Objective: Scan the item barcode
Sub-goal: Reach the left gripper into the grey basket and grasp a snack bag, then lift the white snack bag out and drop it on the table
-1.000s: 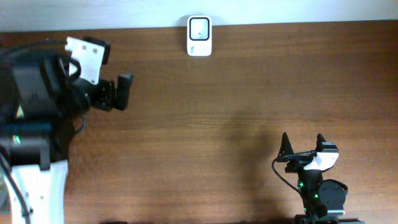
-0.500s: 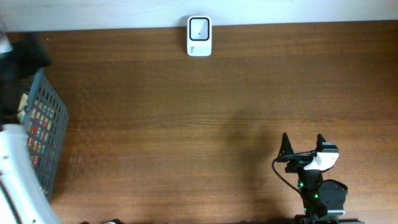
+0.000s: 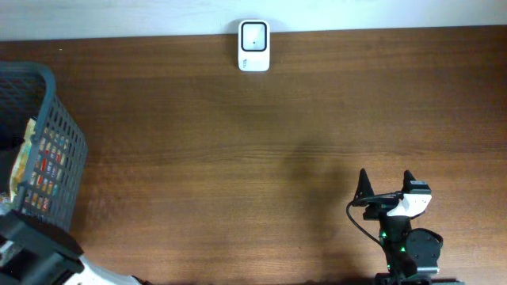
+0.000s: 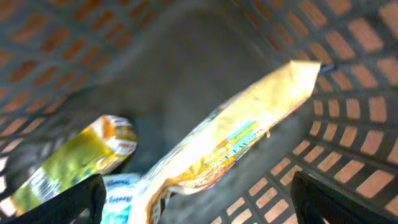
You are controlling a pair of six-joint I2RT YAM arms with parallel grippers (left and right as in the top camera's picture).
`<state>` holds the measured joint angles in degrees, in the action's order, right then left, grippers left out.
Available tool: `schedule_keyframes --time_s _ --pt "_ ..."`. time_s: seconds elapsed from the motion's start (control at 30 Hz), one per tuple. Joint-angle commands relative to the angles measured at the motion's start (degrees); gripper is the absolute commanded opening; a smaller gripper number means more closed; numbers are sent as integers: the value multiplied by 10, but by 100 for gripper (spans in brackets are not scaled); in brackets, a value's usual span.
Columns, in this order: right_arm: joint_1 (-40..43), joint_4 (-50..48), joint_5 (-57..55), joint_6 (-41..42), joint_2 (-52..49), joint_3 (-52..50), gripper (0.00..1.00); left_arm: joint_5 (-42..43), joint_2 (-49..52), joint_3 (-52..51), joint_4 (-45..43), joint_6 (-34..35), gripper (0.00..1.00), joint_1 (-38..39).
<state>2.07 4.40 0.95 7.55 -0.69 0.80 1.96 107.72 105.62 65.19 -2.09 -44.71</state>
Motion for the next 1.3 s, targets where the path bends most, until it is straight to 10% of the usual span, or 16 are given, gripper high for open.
schedule_keyframes --time_s 0.0,0.27,0.4,0.6,0.7,1.27 --pt "2 0 -5 2 5 -5 99 33 23 4 0 -80 93 -2" --pt "2 1 -5 2 5 -5 99 32 104 4 -5 -123 91 10" --pt "2 1 -5 2 5 -5 99 32 127 4 -21 -126 62 21" --pt "2 1 -5 2 5 -5 99 33 158 4 -28 -125 57 23" --pt "2 1 -5 2 5 -5 99 33 166 4 -24 -122 0 23" --pt "2 1 -5 2 5 -5 99 262 -95 316 43 -14 0 110"
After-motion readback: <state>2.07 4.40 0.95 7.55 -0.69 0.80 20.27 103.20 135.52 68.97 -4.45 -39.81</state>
